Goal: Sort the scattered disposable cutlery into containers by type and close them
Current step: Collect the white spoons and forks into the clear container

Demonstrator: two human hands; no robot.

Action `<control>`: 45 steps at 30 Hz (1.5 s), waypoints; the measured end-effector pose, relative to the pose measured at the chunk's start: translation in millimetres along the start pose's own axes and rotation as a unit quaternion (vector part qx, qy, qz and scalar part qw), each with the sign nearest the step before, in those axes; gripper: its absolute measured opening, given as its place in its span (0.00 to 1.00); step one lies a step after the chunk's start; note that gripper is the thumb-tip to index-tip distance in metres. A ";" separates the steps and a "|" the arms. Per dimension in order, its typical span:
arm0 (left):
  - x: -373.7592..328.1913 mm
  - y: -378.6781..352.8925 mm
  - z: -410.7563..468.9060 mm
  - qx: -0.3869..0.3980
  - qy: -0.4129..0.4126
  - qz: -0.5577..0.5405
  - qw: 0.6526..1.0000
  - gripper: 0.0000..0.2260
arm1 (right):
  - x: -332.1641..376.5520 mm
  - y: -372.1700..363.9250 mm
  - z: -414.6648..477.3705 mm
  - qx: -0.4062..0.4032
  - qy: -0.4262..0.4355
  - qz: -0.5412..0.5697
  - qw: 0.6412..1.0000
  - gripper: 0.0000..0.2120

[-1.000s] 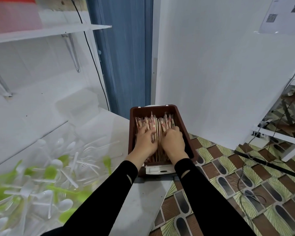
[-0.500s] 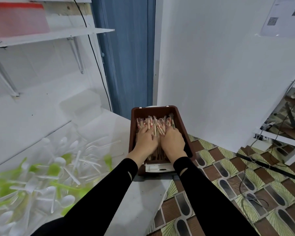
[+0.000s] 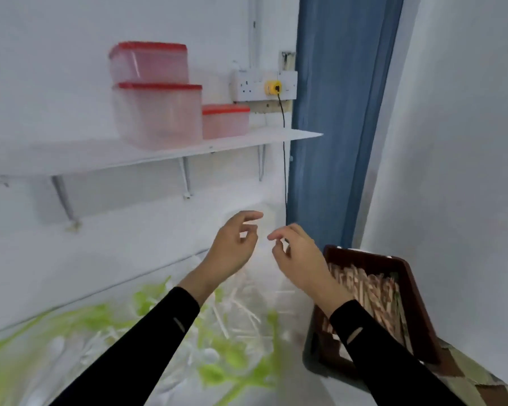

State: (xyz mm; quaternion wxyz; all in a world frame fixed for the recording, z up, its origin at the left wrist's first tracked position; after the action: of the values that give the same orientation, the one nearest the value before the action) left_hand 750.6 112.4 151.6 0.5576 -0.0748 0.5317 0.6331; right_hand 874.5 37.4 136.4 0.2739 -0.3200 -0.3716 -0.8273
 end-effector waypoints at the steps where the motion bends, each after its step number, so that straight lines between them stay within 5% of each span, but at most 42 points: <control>1: -0.8 26.4 -3.1 -0.022 -0.006 0.002 1.000 0.15 | 18.2 -11.4 6.6 0.008 0.022 0.012 1.000 0.09; 9: -42.4 245.2 0.2 -0.238 -0.119 0.188 0.946 0.12 | 194.1 -71.1 93.1 -0.084 0.200 0.115 0.969 0.18; 14: -38.1 309.1 42.1 -0.223 -0.091 0.266 0.933 0.12 | 215.5 -105.7 166.5 -0.062 0.035 0.126 0.989 0.50; 18: -25.8 317.1 68.3 -0.175 -0.071 0.283 0.940 0.11 | 201.7 -124.0 199.9 -0.024 -0.067 0.097 0.993 0.61; 25: -24.8 323.8 80.5 -0.184 -0.077 0.271 0.942 0.14 | 202.6 -118.0 203.9 -0.093 -0.015 0.110 0.989 0.55; 30: -65.0 341.6 48.9 -0.288 -0.154 0.290 0.900 0.22 | 224.9 -111.8 165.4 -0.116 0.122 0.180 0.969 0.54; 35: -103.3 351.0 6.2 -0.339 -0.116 0.351 0.865 0.34 | 257.7 -111.6 127.7 -0.054 0.238 0.263 0.933 0.54; 45: -130.5 288.4 -156.8 -0.490 -0.050 0.462 0.738 0.22 | 250.9 -115.1 19.8 0.073 0.409 0.351 0.839 0.51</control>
State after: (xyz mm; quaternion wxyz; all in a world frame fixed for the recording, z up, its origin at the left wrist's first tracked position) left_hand 493.8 -34.0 345.1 0.1091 -0.0507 0.0889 0.9888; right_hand 639.5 64.9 280.0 0.6956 -0.0406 -0.1480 -0.7018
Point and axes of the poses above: each hand's wrist, its own z-axis towards the middle knuckle, its own y-axis out of the back of the hand, x = y × z, the point moved 8 cm from there along z, towards the middle knuckle, and after that the axes turned 15 degrees about z, right-handed, at the moved point
